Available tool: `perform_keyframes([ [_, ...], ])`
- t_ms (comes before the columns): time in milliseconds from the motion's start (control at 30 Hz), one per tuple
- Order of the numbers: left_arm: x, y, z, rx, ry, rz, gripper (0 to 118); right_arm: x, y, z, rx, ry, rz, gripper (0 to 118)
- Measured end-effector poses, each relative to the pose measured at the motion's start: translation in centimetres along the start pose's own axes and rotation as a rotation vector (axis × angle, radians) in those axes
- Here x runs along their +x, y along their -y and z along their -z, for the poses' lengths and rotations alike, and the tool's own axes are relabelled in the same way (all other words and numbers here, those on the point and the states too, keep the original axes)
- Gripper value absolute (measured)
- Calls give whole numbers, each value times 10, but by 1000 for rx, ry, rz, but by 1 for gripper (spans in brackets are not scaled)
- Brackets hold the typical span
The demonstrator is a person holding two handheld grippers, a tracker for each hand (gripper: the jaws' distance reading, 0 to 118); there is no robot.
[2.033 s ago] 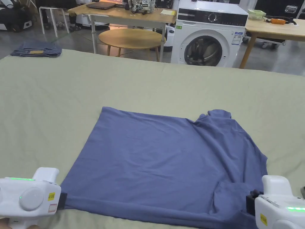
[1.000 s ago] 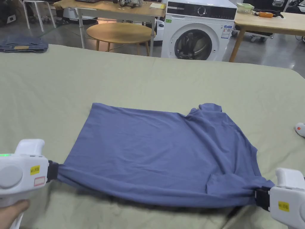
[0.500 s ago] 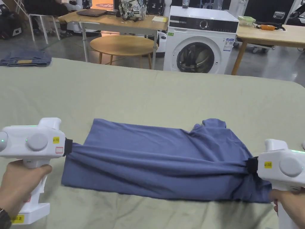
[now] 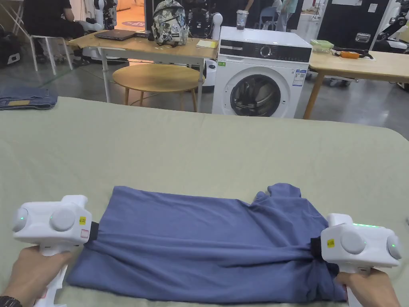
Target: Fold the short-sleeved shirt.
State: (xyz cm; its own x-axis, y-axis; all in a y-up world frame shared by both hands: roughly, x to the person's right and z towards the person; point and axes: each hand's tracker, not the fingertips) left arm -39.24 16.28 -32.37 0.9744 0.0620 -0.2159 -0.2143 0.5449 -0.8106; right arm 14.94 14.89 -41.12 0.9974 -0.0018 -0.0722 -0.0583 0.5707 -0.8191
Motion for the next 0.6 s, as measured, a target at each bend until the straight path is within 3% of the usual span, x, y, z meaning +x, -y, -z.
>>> perform_keyframes([
  [100,2,2,-9,13,-4,11,11,-1,2,-8,17,7,-6,24],
  [200,1,4,-26,68,-34,40,17,-3,2,-27,106,28,-19,67],
  [233,1,5,-33,92,-47,31,17,0,3,-27,139,28,-16,70],
  [400,10,11,-68,169,-12,54,17,-10,8,-57,293,12,0,70],
  [533,25,24,-99,354,6,98,17,-31,20,-91,424,-3,18,70],
  [600,32,32,-112,440,24,90,17,-43,29,-106,492,-23,16,61],
])
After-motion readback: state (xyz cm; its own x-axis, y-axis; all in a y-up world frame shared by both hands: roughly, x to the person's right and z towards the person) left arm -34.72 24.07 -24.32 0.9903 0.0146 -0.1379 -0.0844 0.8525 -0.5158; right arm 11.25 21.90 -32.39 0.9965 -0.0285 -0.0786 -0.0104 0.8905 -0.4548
